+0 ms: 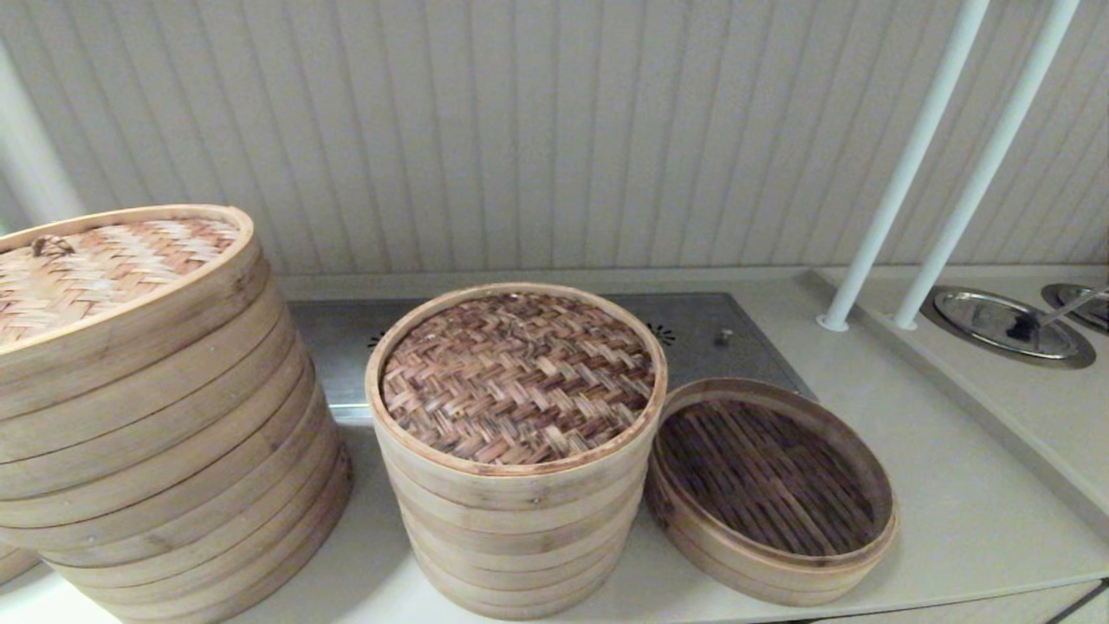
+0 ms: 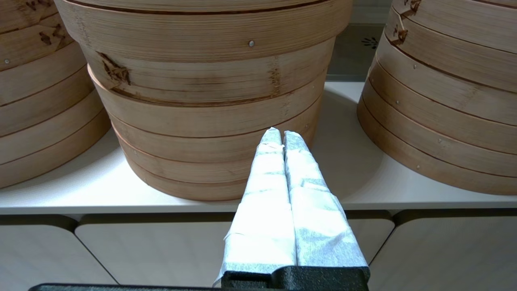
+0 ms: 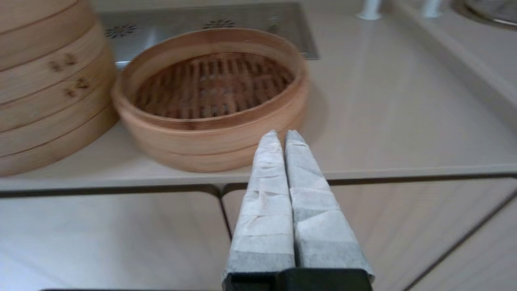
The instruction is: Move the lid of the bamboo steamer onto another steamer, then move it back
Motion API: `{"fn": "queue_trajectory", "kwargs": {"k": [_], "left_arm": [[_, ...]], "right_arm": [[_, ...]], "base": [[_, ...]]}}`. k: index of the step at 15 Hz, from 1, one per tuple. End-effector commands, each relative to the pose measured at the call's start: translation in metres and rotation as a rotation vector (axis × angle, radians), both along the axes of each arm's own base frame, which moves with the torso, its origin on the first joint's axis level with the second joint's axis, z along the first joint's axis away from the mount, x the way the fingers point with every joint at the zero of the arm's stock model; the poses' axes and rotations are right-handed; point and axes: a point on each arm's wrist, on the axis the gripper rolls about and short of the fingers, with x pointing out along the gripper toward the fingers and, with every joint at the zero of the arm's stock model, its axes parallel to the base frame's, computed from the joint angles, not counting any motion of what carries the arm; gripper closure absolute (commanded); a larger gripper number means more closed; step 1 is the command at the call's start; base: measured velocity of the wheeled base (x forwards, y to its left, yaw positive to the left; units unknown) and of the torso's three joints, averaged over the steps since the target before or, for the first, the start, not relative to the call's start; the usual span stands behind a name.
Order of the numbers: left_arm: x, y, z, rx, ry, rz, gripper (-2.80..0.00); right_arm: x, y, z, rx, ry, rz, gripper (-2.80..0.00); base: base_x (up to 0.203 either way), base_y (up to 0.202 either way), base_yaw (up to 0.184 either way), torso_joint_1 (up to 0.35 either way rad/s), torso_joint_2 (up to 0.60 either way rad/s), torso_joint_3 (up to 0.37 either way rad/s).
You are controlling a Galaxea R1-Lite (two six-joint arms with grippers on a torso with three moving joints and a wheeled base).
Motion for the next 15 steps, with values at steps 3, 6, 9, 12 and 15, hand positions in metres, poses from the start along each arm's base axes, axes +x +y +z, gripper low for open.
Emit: {"fn": "queue_trajectory", "kwargs": {"k": [3,6,9,12,15], "left_arm": [[0.0000,0.0000,0.0000,0.000,0.000,0.001,0.00],[0.0000,0.0000,-0.0001,-0.001,0.001,0.001,0.00],[0.0000,0.0000,0.0000,0.000,0.000,0.001,0.00],[0.0000,0.0000,0.0000,0.000,0.000,0.001,0.00],[0.0000,0.0000,-0.0001,0.000,0.001,0.000,0.00]], "right_arm": [[-0.0002,-0.0002,-0.0019,0.007,-0.023,-0.011,0.00],[0.0009,-0.0011,-0.0044,-0.004,-0.029,-0.048,0.00],[0.0011,-0.0012,-0.0051,-0.003,-0.025,-0.053,0.00],[0.0011,-0.0013,-0.0052,0.007,-0.024,-0.056,0.00],[0.0012,-0.0012,-0.0052,0.007,-0.022,-0.058,0.00]], "base": [[0.000,0.000,0.000,0.000,0.00,0.000],[0.000,0.000,0.000,0.000,0.00,0.000],[0.000,0.000,0.000,0.000,0.00,0.000],[0.000,0.000,0.000,0.000,0.00,0.000],[0.000,0.000,0.000,0.000,0.00,0.000]]}}
